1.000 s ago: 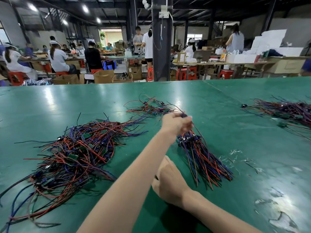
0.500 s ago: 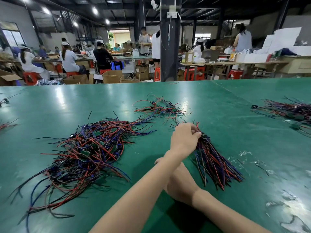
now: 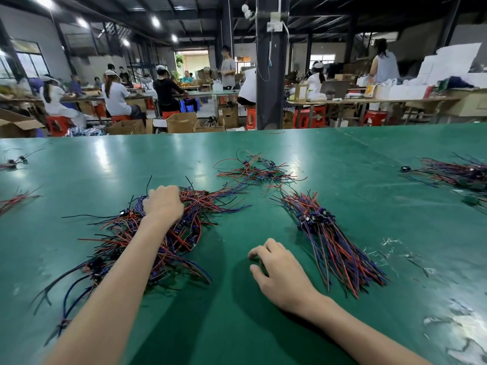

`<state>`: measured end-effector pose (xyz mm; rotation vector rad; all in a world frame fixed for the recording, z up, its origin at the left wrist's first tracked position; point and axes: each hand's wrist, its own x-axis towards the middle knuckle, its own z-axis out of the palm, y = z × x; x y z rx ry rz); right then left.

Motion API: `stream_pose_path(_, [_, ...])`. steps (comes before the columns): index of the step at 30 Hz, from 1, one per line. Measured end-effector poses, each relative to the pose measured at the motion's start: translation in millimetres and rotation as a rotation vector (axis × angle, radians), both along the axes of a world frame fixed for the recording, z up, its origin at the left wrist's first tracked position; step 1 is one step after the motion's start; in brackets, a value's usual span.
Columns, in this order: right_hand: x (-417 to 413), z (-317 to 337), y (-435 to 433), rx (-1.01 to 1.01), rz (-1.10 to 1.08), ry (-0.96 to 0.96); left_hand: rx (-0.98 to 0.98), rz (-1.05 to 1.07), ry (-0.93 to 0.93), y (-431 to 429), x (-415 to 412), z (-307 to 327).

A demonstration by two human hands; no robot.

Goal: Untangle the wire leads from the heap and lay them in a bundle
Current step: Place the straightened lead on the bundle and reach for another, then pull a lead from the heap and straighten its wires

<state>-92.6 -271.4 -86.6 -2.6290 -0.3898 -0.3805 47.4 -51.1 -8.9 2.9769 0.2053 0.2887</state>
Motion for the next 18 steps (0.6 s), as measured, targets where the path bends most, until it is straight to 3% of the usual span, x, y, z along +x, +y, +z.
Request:
stream_pose_path(3, [0.7, -0.8, -1.7, 0.013, 0.000, 0.004, 0.051, 0.018, 0.091, 8.0, 10.5, -5.5])
stream_pose_path(9, [0.9, -0.8, -1.5, 0.031, 0.008, 0.007, -0.069, -0.044, 0.031, 21.0, 20.8, 1.1])
stream_pose_path(18, [1.0, 0.5, -1.6, 0.043, 0.016, 0.022, -0.412, -0.158, -0.465, 19.6, 12.7, 26.6])
